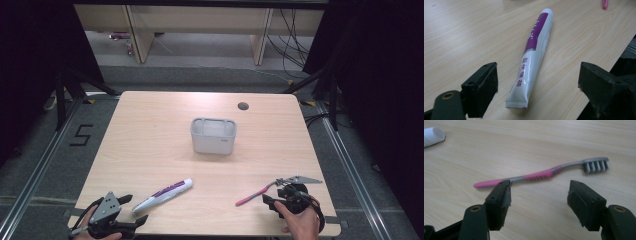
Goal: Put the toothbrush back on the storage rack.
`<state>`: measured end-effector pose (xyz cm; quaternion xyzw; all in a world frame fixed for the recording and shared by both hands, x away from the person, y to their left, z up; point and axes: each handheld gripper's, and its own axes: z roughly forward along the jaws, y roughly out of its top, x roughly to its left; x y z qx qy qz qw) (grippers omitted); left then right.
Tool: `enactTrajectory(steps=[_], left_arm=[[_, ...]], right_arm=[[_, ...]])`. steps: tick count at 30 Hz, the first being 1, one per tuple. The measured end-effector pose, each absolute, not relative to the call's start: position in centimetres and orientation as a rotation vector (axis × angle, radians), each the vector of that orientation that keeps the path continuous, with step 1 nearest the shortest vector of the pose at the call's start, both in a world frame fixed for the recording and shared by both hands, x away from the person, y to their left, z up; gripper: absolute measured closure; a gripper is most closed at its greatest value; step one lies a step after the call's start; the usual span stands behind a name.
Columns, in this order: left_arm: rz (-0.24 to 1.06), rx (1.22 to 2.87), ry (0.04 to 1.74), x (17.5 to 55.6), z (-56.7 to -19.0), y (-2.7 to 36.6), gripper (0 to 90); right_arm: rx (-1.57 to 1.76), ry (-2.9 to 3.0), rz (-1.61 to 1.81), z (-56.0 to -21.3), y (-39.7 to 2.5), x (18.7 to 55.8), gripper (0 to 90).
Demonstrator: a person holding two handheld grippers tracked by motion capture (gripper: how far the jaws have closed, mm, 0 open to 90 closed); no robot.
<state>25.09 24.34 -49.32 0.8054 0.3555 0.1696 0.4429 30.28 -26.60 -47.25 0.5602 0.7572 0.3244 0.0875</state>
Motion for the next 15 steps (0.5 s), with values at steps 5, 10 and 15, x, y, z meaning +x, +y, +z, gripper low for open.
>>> enactTrajectory(steps=[5,10,15], left_arm=[[0.413,2.007,0.873,25.1,-49.1,24.5,15.4],[0.408,2.000,0.882,25.1,-49.2,24.4,15.4],[0.416,1.999,0.886,25.1,-49.3,24.5,15.4]], right_arm=[[1.628,2.342,0.906,-47.3,-26.0,31.6,34.9],[1.645,2.331,0.852,-47.4,-25.9,32.4,35.6],[1.627,2.351,0.850,-47.6,-25.6,33.2,36.2]])
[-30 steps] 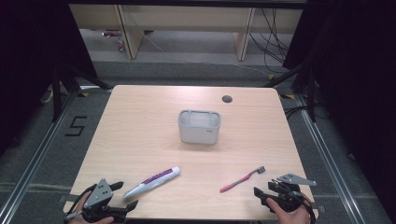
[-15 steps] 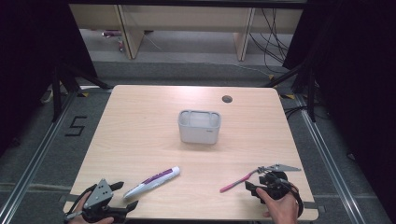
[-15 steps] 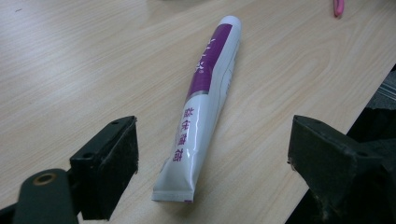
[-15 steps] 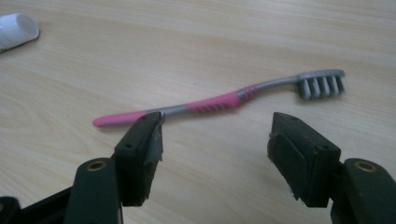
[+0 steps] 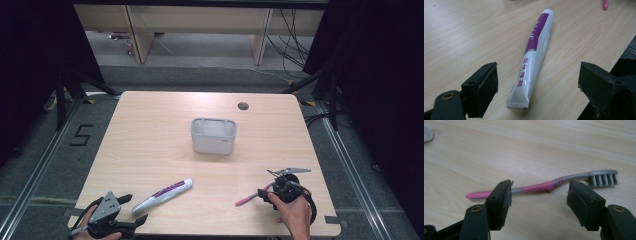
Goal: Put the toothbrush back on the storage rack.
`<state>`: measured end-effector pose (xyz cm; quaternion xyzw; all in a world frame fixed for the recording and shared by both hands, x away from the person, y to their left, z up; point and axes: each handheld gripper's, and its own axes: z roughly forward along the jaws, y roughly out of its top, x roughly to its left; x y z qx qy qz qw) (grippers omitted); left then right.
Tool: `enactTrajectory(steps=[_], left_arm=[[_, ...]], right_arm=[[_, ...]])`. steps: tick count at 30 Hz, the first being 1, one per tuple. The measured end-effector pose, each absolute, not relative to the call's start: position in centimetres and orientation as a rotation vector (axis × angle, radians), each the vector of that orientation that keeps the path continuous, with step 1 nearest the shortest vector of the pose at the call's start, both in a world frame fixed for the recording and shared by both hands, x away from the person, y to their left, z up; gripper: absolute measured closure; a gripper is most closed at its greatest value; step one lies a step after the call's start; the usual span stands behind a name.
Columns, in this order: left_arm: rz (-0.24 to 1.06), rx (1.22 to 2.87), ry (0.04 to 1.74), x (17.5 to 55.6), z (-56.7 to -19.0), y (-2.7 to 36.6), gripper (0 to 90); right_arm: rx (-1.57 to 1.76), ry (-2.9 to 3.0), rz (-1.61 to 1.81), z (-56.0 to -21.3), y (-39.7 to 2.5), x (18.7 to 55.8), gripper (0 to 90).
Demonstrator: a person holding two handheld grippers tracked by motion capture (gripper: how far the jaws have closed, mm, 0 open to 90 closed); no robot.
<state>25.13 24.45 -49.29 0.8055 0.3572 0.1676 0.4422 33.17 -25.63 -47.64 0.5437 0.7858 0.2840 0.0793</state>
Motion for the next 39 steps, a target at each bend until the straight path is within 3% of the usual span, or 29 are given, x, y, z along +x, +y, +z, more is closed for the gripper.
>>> enactTrajectory(steps=[15,39], left_arm=[[0.420,2.013,0.879,25.2,-49.2,24.5,15.4],[0.419,2.013,0.874,25.3,-49.2,24.6,15.4]], right_arm=[[1.646,2.313,0.773,-48.1,-24.2,33.8,42.8],[1.659,2.326,0.698,-48.4,-23.0,36.2,40.0]])
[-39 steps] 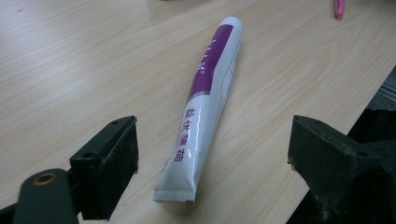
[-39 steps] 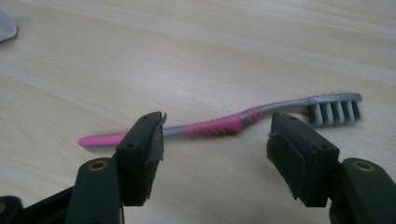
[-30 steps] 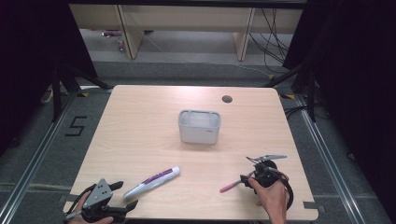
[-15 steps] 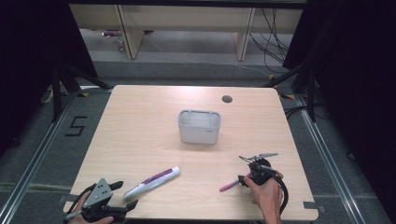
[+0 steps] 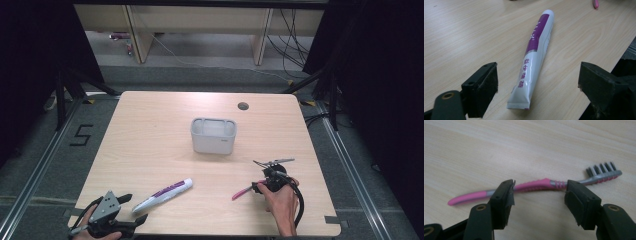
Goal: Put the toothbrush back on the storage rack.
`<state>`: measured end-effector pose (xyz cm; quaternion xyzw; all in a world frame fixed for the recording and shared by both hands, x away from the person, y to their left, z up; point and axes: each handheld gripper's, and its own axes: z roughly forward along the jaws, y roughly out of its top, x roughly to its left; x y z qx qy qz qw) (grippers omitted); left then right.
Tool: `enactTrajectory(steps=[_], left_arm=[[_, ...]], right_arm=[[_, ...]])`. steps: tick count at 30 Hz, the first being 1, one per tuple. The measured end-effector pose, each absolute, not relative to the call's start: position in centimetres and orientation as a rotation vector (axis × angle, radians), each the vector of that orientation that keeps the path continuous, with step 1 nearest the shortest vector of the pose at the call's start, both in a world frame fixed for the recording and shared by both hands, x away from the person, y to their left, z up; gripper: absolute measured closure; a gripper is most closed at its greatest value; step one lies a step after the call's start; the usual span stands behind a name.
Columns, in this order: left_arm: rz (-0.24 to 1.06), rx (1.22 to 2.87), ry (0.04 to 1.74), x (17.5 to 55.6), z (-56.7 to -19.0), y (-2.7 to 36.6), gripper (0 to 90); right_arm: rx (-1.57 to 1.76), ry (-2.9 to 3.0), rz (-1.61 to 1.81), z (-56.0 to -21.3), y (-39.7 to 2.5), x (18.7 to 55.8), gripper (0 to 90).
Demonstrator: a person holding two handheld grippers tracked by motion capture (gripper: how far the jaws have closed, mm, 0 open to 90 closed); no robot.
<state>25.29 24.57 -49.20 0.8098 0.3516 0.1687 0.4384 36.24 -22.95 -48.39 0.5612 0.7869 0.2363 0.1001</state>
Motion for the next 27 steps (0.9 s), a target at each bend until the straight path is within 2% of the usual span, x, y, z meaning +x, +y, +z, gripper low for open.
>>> enactTrajectory(steps=[2,15,27], left_arm=[[0.411,1.998,0.877,25.2,-49.2,24.5,15.4],[0.415,2.004,0.870,25.2,-49.1,24.5,15.4],[0.413,2.003,0.865,25.2,-49.1,24.5,15.4]], right_arm=[[1.773,2.302,0.669,-48.1,-22.2,36.2,39.5],[1.710,2.314,0.647,-48.3,-20.9,37.8,38.2],[1.706,2.349,0.562,-48.1,-20.3,38.2,45.9]])
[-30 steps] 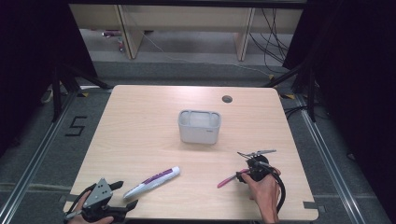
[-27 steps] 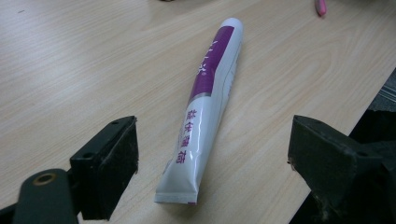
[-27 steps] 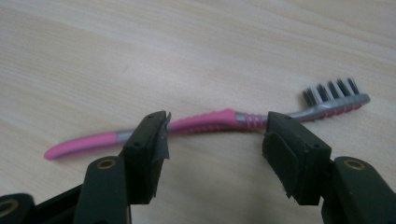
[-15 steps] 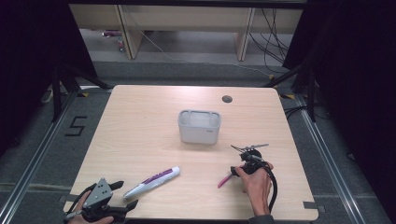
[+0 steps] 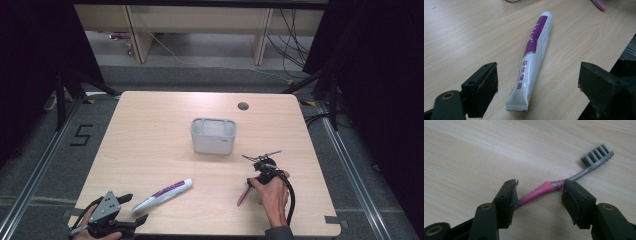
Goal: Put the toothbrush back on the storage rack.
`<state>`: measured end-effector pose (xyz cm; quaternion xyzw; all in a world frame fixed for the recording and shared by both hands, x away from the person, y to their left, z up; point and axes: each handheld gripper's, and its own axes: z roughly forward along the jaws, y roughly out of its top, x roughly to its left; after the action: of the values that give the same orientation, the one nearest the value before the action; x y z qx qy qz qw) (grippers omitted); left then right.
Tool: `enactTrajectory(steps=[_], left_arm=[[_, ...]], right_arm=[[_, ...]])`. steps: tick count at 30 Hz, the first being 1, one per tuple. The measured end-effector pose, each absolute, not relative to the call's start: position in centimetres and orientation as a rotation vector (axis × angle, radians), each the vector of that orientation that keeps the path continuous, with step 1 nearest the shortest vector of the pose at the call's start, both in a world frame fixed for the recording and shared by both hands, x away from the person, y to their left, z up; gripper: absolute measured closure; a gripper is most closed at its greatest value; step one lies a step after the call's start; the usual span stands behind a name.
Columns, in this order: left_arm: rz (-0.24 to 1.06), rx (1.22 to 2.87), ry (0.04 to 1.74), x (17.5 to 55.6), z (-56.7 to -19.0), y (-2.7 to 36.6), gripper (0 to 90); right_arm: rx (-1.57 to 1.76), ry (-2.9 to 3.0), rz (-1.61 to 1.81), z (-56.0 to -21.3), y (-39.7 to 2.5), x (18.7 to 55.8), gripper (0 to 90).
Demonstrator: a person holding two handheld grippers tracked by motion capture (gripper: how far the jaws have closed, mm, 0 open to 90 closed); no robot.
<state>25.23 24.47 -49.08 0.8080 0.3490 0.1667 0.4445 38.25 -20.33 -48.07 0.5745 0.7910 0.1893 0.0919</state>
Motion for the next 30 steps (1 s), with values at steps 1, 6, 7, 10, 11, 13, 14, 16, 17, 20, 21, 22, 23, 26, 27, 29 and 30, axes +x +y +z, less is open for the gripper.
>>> enactTrajectory(steps=[1,6,7,10,11,13,14,16,17,20,21,22,23,26,27,29,30], left_arm=[[0.409,1.994,0.868,25.2,-49.1,24.4,15.4],[0.409,1.999,0.865,25.2,-49.1,24.4,15.4],[0.409,1.999,0.865,25.2,-49.1,24.4,15.4],[0.409,1.999,0.866,25.2,-49.1,24.4,15.4],[0.410,2.002,0.865,25.2,-49.1,24.4,15.4],[0.407,2.001,0.863,25.2,-49.1,24.4,15.4],[0.409,2.006,0.866,25.2,-49.1,24.4,15.4],[0.406,2.005,0.862,25.2,-49.1,24.4,15.4],[0.412,2.000,0.864,25.2,-49.1,24.3,15.4],[0.402,2.007,0.859,25.2,-49.1,24.4,15.4],[0.408,1.996,0.864,25.2,-49.1,24.3,15.4],[0.408,2.000,0.862,25.2,-49.1,24.4,15.4],[0.409,2.001,0.861,25.2,-49.1,24.4,15.4],[0.408,2.001,0.861,25.2,-49.1,24.4,15.4],[0.403,2.004,0.861,25.2,-49.1,24.4,15.4],[0.412,1.999,0.864,25.2,-49.1,24.3,15.4],[0.409,2.002,0.863,25.2,-49.1,24.3,15.4]], right_arm=[[1.708,2.363,0.558,-48.0,-20.2,38.3,46.5],[1.705,2.395,0.509,-48.1,-19.9,38.4,49.7],[1.702,2.390,0.498,-48.2,-19.9,38.5,50.8],[1.681,2.422,0.488,-48.1,-19.9,38.4,52.1],[1.688,2.424,0.479,-48.1,-19.8,38.4,52.4],[1.622,2.456,0.458,-48.0,-19.9,38.4,53.5],[1.620,2.456,0.450,-47.9,-19.9,38.4,53.8],[1.647,2.453,0.423,-47.7,-19.6,38.3,54.3],[1.648,2.477,0.413,-47.7,-19.5,38.3,55.8],[1.632,2.490,0.403,-47.7,-19.4,38.2,58.8],[1.628,2.498,0.395,-47.7,-19.4,38.2,58.9],[1.628,2.513,0.380,-47.7,-19.4,38.2,58.9],[1.614,2.526,0.385,-47.7,-19.4,38.3,58.3],[1.643,2.524,0.363,-47.6,-19.3,38.1,57.2],[1.612,2.554,0.355,-47.5,-19.2,37.9,56.7],[1.622,2.567,0.340,-47.5,-19.1,37.8,56.9],[1.600,2.574,0.345,-47.6,-19.1,37.7,59.7]])
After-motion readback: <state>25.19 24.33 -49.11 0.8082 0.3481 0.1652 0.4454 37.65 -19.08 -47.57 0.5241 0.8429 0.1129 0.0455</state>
